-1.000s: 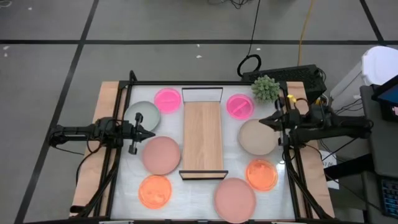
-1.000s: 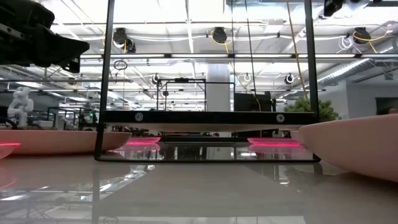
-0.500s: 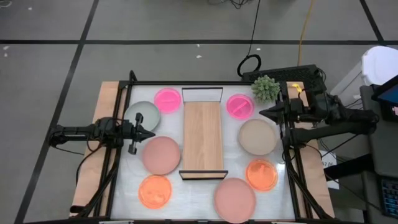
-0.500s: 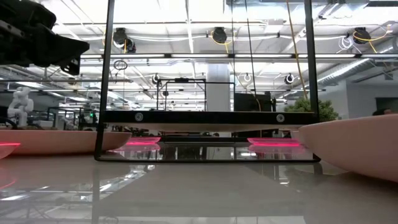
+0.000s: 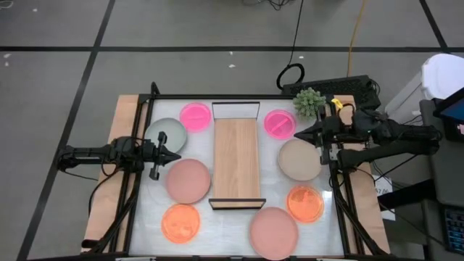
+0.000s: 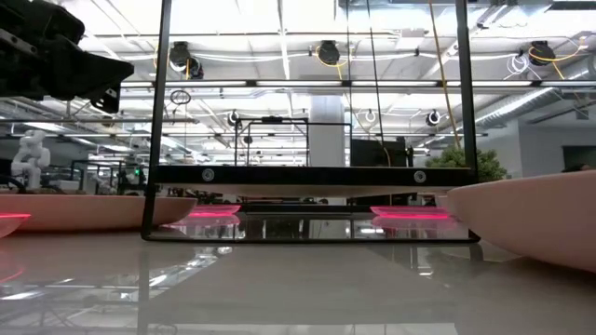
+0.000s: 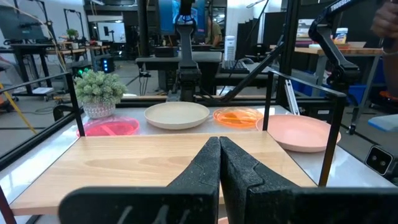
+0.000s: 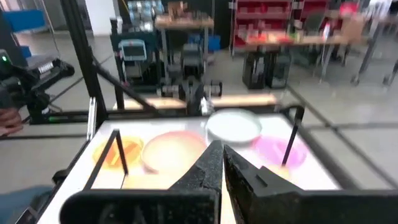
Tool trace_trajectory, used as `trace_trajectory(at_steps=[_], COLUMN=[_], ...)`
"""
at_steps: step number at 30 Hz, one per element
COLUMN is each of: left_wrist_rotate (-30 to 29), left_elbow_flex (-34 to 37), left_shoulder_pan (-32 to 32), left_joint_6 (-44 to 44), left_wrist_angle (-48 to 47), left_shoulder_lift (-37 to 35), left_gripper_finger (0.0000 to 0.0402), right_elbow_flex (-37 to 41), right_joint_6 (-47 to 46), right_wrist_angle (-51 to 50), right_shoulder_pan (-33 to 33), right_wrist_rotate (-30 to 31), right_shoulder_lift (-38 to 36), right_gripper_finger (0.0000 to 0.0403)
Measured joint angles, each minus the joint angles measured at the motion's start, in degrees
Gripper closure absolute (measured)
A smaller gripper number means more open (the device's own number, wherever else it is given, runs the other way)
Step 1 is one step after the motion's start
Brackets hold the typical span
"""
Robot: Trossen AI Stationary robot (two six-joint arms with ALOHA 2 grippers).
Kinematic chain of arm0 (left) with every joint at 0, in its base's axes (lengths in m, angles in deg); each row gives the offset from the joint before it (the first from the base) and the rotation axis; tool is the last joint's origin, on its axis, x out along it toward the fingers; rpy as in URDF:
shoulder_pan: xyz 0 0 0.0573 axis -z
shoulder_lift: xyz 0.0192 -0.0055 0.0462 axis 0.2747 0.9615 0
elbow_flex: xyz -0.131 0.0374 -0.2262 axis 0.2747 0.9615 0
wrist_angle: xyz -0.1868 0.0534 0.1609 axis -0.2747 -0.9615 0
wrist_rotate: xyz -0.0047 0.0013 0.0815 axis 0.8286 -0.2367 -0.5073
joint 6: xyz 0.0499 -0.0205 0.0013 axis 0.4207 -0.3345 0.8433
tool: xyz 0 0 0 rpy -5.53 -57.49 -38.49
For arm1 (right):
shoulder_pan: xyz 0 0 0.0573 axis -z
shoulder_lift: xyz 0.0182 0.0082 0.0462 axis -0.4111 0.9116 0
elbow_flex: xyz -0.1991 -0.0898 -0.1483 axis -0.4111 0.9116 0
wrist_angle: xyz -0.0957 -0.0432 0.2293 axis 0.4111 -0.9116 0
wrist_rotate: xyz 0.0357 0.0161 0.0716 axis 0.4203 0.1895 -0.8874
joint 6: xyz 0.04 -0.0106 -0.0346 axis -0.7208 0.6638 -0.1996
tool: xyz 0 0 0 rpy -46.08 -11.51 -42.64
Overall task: Place and stack plates onto a shelf
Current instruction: Put the brown plate on the shelf
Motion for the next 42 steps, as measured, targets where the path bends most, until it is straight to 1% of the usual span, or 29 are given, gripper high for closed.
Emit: trace_trajectory(at_steps=[5, 13, 15, 18, 20, 25, 30, 38, 42], left_wrist_rotate=[0.0, 0.0, 0.0, 0.0, 0.02, 0.02, 0.04, 0.02, -1.19], left_elbow_flex=[0.0, 0.0, -0.01, -0.02, -0.02, 0.0, 0.0, 0.0, -2.3], left_shoulder_pan=[-0.02, -0.02, -0.01, -0.02, -0.01, 0.0, 0.0, -0.01, 0.0], left_joint_6=[-0.02, -0.11, -0.09, 0.76, 1.62, 1.76, -0.21, -6.47, -6.43], left_wrist_angle=[0.0, 0.02, 0.02, 0.11, 0.15, 1.73, 3.1, 4.33, 3.54], left_shoulder_lift=[-0.01, 0.01, 0.0, 0.01, 0.0, 0.0, 0.0, 0.08, 0.43], left_gripper_finger=[0.0398, 0.0398, 0.0398, 0.0398, 0.0398, 0.0398, 0.0398, 0.0398, 0.0398], right_elbow_flex=[0.0, -0.02, -0.02, -0.02, -0.02, -0.02, 0.73, 9.82, 12.87], right_joint_6=[-1.93, -4.61, -4.79, -7.75, -9.46, -12.82, -13.72, -12.24, -12.19], right_wrist_angle=[-4.81, -7.71, -10.81, -16.28, -19.54, -22.86, -21.63, -13.25, -11.27], right_shoulder_pan=[0.0, 0.0, 0.0, 0.0, 0.02, -0.07, -0.07, -0.09, -0.09], right_wrist_rotate=[-0.05, 0.03, 1.7, 4.45, 4.76, 7.35, 7.58, 7.23, 7.21], right_shoulder_lift=[0.8, 2.96, 3.75, 5.2, 6.16, 8.19, 9.01, 7.96, 7.62], right_gripper_finger=[0.0403, 0.0403, 0.0403, 0.0403, 0.0403, 0.0403, 0.0403, 0.0403, 0.0403])
